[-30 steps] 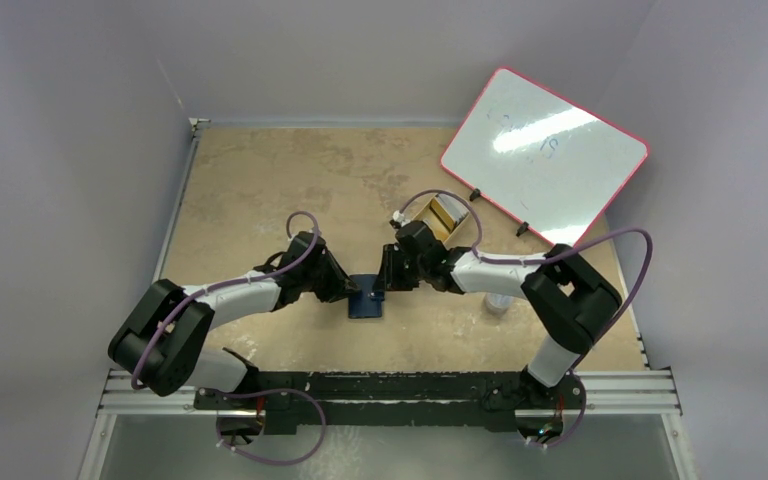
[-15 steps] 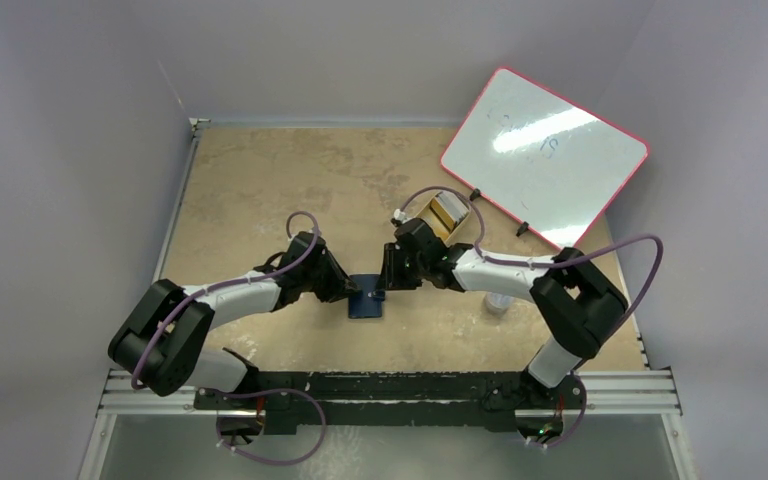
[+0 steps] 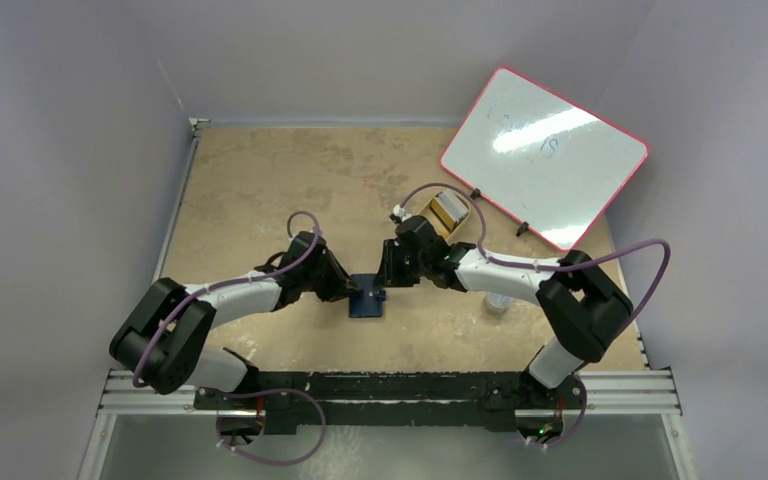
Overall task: Put the credit cards into the card holder
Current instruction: Close the card holder at the center of the board.
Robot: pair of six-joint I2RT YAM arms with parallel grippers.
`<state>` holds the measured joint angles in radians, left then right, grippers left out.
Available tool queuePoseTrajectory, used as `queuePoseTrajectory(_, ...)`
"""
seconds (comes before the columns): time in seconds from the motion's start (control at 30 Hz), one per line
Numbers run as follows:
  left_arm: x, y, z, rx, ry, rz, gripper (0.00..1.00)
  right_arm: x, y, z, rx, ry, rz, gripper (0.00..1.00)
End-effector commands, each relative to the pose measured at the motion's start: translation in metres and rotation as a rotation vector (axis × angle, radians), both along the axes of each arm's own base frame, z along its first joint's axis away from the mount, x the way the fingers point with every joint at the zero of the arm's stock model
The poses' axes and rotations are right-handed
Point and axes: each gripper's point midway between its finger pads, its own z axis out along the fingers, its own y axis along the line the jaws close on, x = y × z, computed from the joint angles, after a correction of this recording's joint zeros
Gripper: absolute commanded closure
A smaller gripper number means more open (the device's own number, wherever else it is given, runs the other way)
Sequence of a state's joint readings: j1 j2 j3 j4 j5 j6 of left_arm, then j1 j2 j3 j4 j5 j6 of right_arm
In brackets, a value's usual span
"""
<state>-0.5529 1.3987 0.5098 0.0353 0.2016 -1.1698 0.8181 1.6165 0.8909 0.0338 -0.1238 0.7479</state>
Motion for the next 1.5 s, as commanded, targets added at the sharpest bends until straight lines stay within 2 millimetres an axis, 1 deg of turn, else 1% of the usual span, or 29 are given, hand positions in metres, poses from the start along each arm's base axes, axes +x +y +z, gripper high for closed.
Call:
queuePoseTrajectory(0.0,-0.005,0.007,-0.015,0.043,0.028,0.021,0.86,0.002,0.017,0.008,0.059,-0.015,0.032,0.73)
queuePoseTrajectory(0.07,-0.005,0.007,-0.015,0.044,0.027,0.021,0.86,0.0,0.018,0.005,0.054,-0.007,0.04,0.73)
queuePoseTrajectory(0.2,-0.005,0.007,-0.015,0.043,0.028,0.023,0.86,-0.002,0.015,-0.001,0.031,0.01,0.029,0.73)
queuePoseTrajectory(0.37,-0.005,0.007,-0.014,0.04,0.029,0.024,0.86,-0.002,0.01,0.002,0.014,-0.001,0.017,0.74)
queuePoseTrajectory(0.53,-0.005,0.007,-0.014,0.039,0.029,0.025,0.86,-0.004,0.011,0.002,0.013,0.005,0.018,0.75)
queuePoseTrajectory(0.83,-0.006,0.007,-0.015,0.04,0.03,0.025,0.86,-0.007,0.015,-0.006,-0.002,0.016,0.033,0.77)
queuePoseTrajectory(1.3,-0.006,0.007,-0.015,0.038,0.031,0.027,0.86,-0.007,0.018,-0.017,-0.043,0.02,0.043,0.8)
queuePoseTrajectory(1.47,-0.007,0.008,-0.016,0.039,0.031,0.026,0.86,-0.008,0.018,-0.021,-0.064,0.022,0.046,0.85)
